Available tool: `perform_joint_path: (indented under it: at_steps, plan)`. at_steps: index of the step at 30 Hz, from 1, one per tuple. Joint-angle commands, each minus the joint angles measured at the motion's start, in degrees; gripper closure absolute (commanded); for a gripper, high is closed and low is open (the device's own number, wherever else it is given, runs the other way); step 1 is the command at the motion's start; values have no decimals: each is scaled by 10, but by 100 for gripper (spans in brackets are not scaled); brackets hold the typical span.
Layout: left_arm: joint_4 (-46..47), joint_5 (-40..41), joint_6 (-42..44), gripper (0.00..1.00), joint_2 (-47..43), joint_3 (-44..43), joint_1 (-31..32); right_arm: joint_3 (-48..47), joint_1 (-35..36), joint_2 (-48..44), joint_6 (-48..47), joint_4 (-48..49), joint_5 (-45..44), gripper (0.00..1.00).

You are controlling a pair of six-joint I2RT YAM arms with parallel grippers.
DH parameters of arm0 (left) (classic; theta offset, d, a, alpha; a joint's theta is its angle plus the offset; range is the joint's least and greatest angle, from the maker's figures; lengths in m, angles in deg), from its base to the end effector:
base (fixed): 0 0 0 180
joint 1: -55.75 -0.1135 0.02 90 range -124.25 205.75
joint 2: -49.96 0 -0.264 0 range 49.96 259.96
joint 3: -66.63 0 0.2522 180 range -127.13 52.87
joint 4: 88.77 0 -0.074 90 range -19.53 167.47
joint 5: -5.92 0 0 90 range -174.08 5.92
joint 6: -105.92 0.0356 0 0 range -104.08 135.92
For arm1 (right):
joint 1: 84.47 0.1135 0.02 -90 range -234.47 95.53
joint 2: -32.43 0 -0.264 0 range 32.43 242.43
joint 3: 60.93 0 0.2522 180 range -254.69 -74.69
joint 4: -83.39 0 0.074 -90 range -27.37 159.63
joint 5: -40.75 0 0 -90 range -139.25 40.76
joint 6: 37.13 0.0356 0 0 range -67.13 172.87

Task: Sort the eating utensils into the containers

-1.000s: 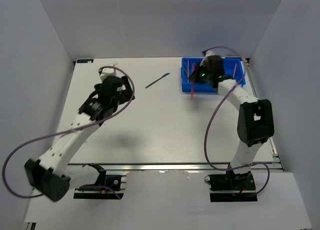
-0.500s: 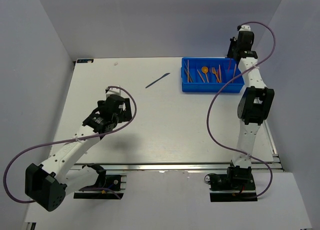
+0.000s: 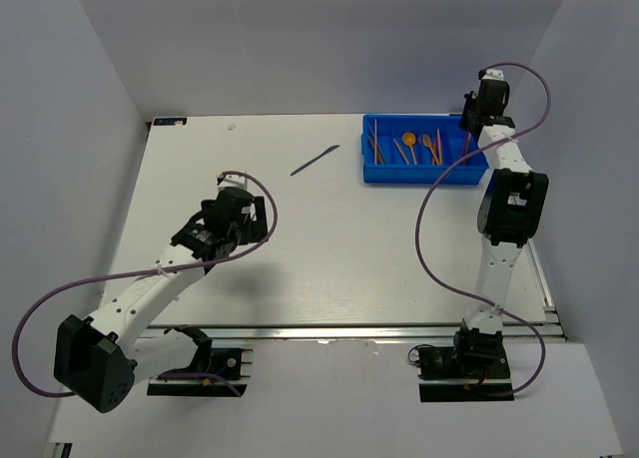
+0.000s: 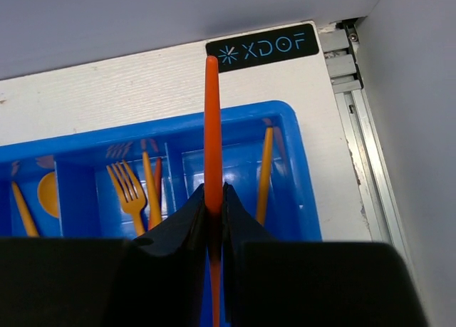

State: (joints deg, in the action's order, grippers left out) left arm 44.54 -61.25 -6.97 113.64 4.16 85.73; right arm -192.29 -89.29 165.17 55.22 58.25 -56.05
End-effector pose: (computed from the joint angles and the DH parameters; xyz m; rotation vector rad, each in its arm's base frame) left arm 0.2033 -0.1013 0.2656 -0.0364 2.3236 0.0219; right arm 0.5468 -0.0503 0.2525 0.2016 2.0233 -0.1478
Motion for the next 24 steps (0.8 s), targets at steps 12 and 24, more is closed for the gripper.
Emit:
perform_joint_path:
  at_steps: [12, 24]
  plan:
    - [14, -19, -3, 2, 5, -21, 2, -1, -12, -5, -18, 53, 31, 49]
    - [9, -31, -6, 2, 219, -259, -11, -16, -12, -153, 102, -102, -1, 11]
